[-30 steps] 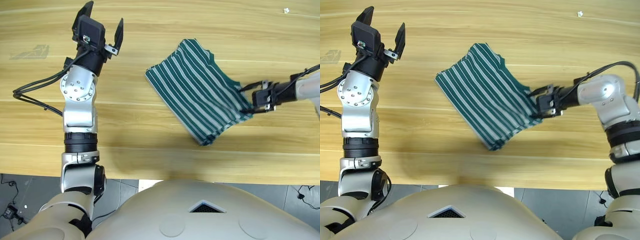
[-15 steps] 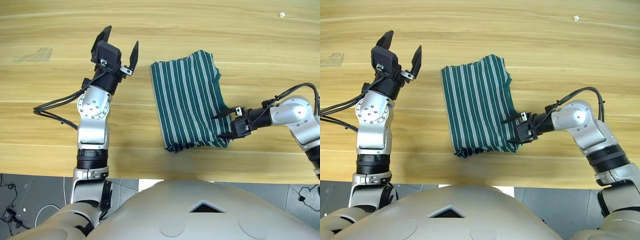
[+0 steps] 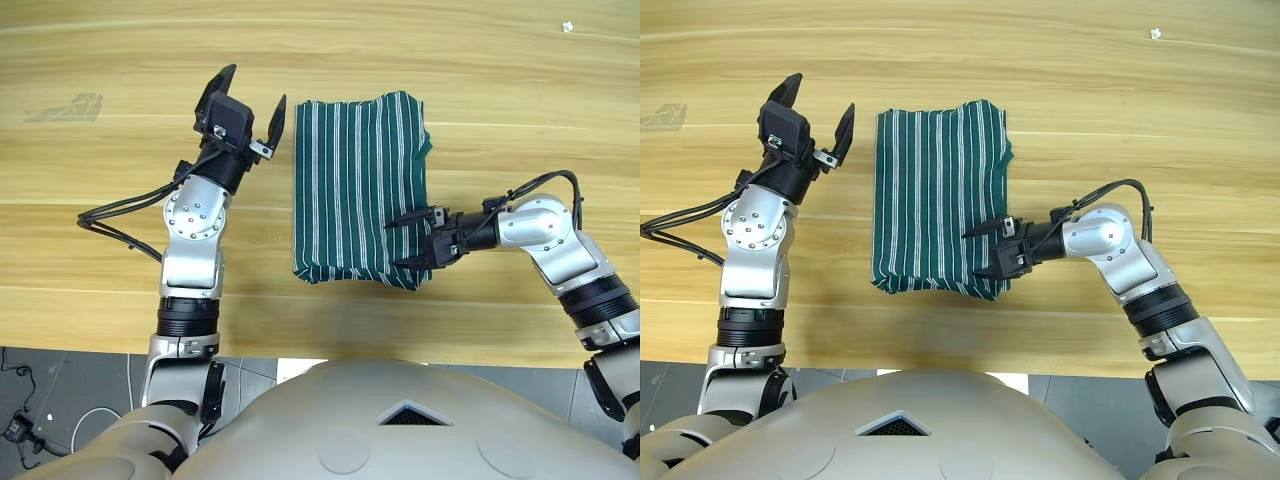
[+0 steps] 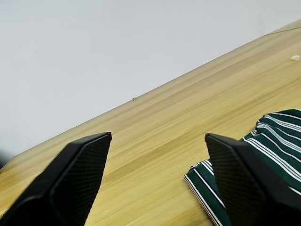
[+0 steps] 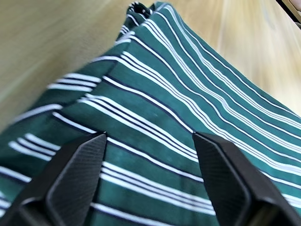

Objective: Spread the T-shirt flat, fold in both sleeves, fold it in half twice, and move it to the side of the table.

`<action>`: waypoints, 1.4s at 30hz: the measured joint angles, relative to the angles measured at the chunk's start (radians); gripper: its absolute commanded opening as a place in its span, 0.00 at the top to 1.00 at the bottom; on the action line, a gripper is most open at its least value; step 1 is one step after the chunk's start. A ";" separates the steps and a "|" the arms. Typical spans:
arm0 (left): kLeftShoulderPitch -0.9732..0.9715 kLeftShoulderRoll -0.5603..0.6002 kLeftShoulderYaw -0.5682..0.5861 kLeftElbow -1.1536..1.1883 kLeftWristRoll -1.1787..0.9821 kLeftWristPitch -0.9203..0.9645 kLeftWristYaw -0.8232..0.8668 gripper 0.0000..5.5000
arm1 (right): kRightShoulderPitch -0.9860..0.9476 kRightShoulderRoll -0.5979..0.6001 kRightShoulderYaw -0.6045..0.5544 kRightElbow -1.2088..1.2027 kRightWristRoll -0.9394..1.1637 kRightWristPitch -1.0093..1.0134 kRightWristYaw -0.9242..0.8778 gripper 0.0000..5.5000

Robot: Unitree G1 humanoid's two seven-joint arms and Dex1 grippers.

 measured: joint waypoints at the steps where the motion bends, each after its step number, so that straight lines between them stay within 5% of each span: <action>1: 0.000 0.001 0.000 0.000 0.000 -0.001 0.000 0.33 | -0.005 0.000 -0.009 0.000 0.005 -0.002 -0.002 0.38; 7: 0.009 0.047 -0.005 -0.010 0.054 -0.083 -0.002 0.33 | -0.028 0.071 -0.081 -0.076 0.124 0.033 -0.037 0.38; 12: 0.140 0.239 -0.049 -0.083 0.276 -0.330 -0.025 0.33 | 0.022 0.050 -0.169 -0.110 0.201 0.077 -0.049 0.38; 17: 0.284 0.463 -0.109 -0.047 0.595 -0.508 -0.007 0.33 | 0.144 -0.014 -0.293 0.029 0.156 -0.198 -0.103 0.38; 23: 0.368 0.601 -0.111 -0.071 0.703 -0.628 0.030 0.33 | 0.202 -0.114 -0.344 0.180 -0.057 -0.682 -0.184 0.38; 42: 0.255 0.589 -0.264 -0.024 0.702 -0.700 0.029 0.33 | 0.169 -0.123 -0.161 0.314 -0.313 -0.811 -0.402 0.38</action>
